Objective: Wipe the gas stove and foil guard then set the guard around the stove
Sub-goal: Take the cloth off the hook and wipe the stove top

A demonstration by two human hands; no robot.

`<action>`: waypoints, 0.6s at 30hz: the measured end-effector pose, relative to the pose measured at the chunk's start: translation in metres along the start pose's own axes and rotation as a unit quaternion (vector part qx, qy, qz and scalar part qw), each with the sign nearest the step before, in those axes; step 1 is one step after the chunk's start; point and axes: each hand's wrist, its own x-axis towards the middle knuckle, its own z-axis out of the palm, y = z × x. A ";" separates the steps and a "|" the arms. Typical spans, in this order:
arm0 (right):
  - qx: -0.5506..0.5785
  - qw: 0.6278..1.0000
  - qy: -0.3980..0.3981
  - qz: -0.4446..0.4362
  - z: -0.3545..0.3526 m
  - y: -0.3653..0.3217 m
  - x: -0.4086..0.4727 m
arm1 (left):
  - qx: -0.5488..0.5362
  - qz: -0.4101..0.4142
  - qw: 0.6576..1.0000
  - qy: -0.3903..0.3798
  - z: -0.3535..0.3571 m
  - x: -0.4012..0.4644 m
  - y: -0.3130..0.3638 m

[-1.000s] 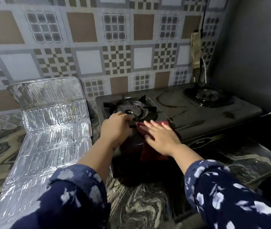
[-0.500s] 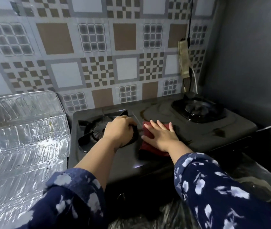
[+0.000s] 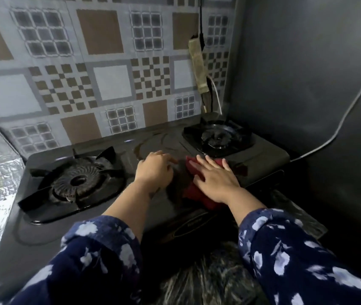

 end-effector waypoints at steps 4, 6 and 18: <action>-0.001 0.998 0.028 0.052 -0.006 0.043 -0.023 | -0.012 0.021 1.000 -0.018 0.012 0.006 0.024; -0.002 0.996 0.028 0.080 -0.010 0.060 -0.023 | -0.009 0.029 0.999 -0.027 0.016 0.010 0.032; -0.030 0.973 -0.011 0.229 -0.037 0.159 0.037 | 0.026 0.033 0.998 0.053 0.028 0.059 0.053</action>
